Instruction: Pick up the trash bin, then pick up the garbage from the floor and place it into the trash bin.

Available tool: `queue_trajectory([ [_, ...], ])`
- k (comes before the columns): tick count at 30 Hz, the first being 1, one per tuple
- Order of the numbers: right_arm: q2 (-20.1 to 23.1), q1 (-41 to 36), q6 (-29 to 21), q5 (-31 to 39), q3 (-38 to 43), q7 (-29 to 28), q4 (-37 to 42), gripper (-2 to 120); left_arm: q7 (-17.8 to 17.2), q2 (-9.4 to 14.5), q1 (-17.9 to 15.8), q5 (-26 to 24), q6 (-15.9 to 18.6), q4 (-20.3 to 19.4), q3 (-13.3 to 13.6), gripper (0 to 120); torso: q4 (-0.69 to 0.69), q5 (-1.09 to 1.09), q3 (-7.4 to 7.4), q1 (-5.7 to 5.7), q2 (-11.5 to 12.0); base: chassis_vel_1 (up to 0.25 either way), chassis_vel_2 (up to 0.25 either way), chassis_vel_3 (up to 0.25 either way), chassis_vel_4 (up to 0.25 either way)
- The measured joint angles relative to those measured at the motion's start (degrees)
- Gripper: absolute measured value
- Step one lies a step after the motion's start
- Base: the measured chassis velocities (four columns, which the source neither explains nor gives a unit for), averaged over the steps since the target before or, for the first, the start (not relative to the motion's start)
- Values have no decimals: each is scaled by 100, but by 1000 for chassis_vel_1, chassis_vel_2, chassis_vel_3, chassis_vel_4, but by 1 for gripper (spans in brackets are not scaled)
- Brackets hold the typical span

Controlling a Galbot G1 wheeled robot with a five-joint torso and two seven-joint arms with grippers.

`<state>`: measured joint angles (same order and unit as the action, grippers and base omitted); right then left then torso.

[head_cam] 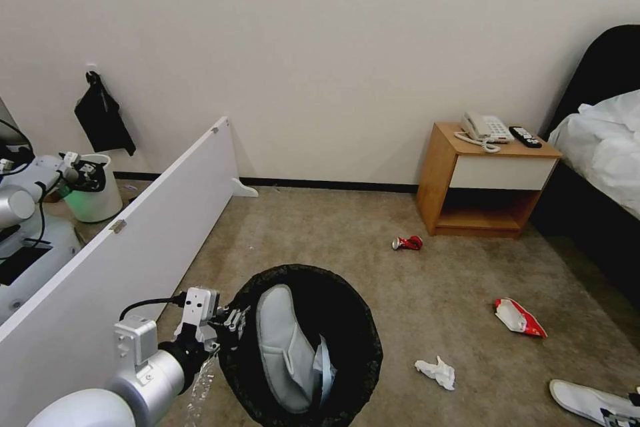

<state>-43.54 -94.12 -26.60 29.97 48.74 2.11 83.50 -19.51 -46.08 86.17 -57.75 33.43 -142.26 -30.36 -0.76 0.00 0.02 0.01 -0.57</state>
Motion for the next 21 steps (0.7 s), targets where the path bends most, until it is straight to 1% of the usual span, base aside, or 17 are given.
queue_trajectory([
  [10, -112, 710, 73, -302, -381, 32, -486, 100, -9, 29, -21, -20, 0, 4, -9, 4, 1, 0, 0, 0, 0, 0, 0, 0, 0],
  [13, -140, 862, 68, -366, -467, 32, -646, 100, -13, 30, -29, -24, 0, 4, -2, 4, 2, 0, 0, 0, 0, 0, 0, 0, 0],
  [19, -198, 1062, 100, -576, -565, 80, -1033, 100, -16, 42, -41, -41, 4, 3, 4, 4, -2, 0, 0, 0, 0, 0, 0, 0, 0],
  [21, -220, 1136, 129, -633, -603, 102, -1170, 100, -16, 41, -39, -41, 4, 3, 4, 4, 0, 0, 0, 0, 0, 0, 0, 0, 0],
])
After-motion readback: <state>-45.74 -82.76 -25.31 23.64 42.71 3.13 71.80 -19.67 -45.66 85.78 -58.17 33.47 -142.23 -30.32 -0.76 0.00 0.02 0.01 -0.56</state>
